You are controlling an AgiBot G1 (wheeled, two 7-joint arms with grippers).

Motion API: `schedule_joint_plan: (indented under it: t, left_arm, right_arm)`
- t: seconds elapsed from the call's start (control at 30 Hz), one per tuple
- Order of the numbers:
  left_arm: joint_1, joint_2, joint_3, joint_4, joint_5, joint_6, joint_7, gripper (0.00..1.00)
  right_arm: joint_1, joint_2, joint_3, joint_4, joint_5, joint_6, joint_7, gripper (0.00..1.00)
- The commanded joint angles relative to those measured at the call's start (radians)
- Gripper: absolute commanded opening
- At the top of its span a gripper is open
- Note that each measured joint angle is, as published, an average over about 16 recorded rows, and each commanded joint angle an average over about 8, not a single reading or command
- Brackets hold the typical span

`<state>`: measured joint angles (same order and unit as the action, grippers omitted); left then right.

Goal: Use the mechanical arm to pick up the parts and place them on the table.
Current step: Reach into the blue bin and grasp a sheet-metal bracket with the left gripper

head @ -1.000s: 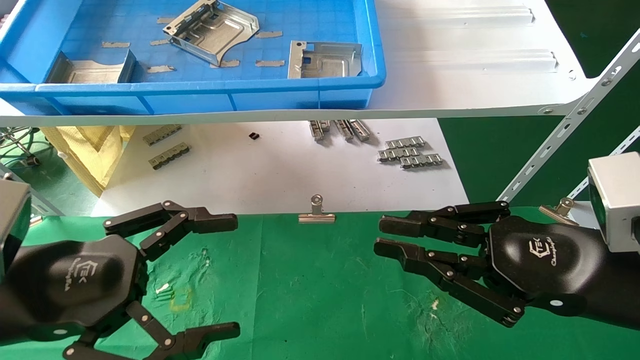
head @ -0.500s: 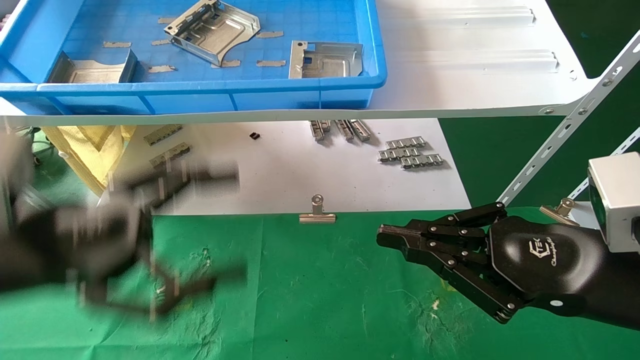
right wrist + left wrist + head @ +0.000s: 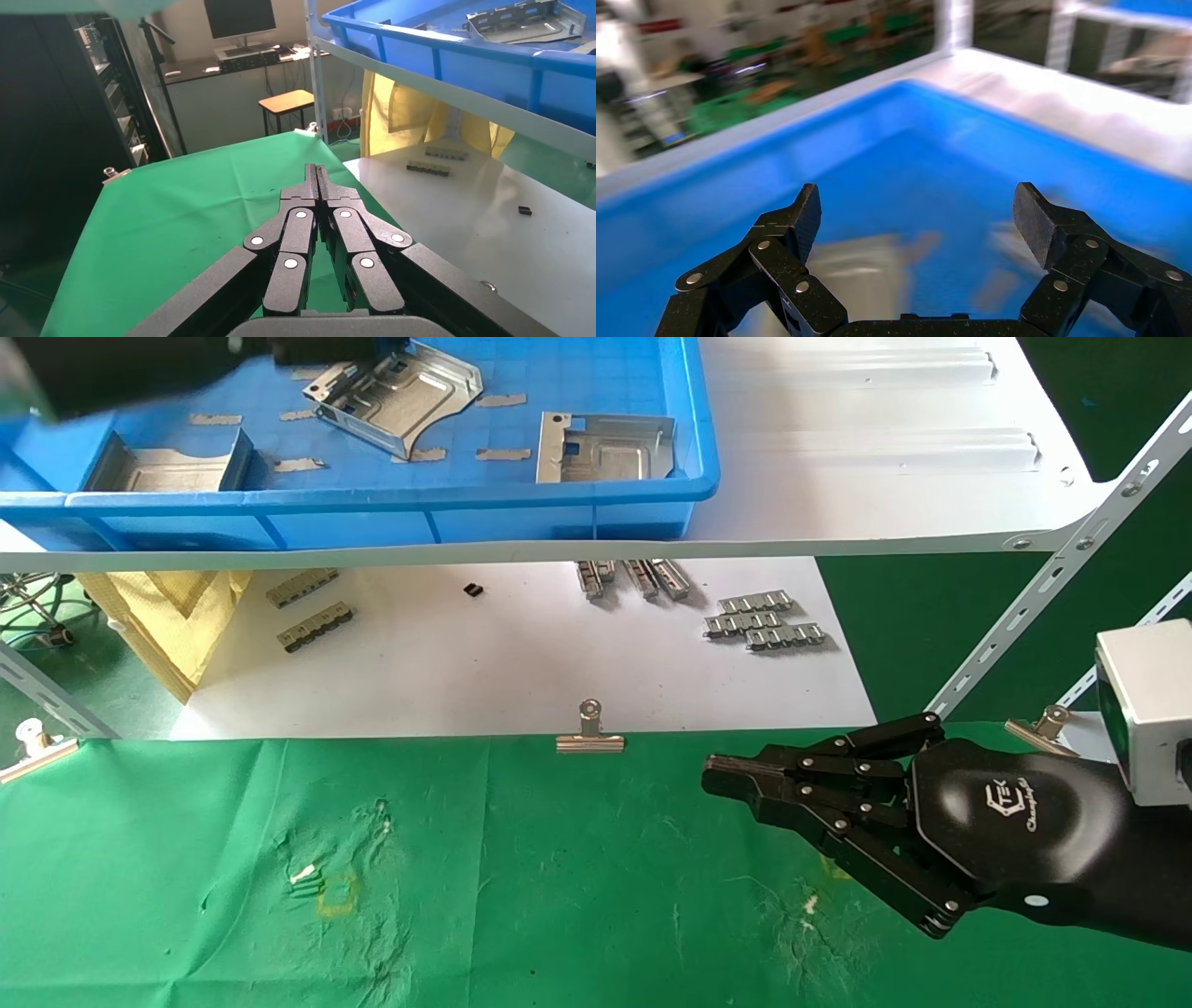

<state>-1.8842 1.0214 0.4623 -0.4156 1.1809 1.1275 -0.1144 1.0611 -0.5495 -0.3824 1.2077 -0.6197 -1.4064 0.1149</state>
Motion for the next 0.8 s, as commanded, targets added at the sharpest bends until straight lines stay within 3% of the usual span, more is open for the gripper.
schedule_joint_plan:
  t: [0.03,0.27,0.3,0.8]
  left_arm:
    - [-0.066,0.043,0.021,0.094,0.055,-0.076,0.022,0.94]
    - [-0.161,0.108,0.083,0.277,0.157,-0.154,0.035,0.07]
    - [-0.168,0.112,0.088,0.291,0.164,-0.154,0.035,0.00]
    - [-0.204,0.111,0.111,0.379,0.196,-0.108,0.070,0.00]
  right_arm:
    - [0.000,0.000,0.000,0.000,0.000,0.000,0.000,0.00]
    - [0.000,0.000,0.000,0.000,0.000,0.000,0.000,0.00]
    - [0.000,0.000,0.000,0.000,0.000,0.000,0.000,0.00]
    - [0.000,0.000,0.000,0.000,0.000,0.000,0.000,0.00]
